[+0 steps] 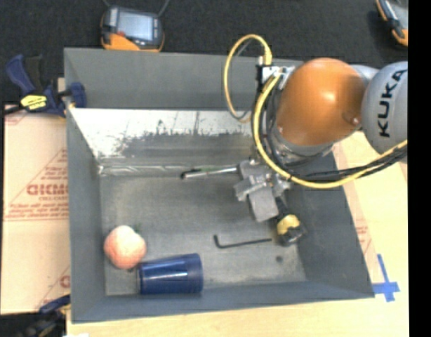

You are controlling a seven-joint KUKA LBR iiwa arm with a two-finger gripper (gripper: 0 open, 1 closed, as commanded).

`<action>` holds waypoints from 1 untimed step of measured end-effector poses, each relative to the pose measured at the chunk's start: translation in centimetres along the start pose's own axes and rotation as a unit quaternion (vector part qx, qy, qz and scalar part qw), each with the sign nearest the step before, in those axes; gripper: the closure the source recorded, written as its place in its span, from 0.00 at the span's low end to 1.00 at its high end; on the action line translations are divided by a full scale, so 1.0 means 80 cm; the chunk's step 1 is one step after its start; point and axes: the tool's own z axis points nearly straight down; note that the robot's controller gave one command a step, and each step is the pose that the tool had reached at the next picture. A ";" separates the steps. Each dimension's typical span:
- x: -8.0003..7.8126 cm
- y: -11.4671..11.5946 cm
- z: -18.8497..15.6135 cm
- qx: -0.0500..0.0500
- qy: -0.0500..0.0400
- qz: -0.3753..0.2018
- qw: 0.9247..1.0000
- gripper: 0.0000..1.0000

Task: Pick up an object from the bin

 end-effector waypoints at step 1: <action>0.021 0.063 0.049 0.001 -0.002 -0.079 0.997 1.00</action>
Offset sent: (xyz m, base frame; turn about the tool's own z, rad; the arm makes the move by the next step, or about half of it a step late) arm -0.0048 -0.0114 -0.0854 0.1117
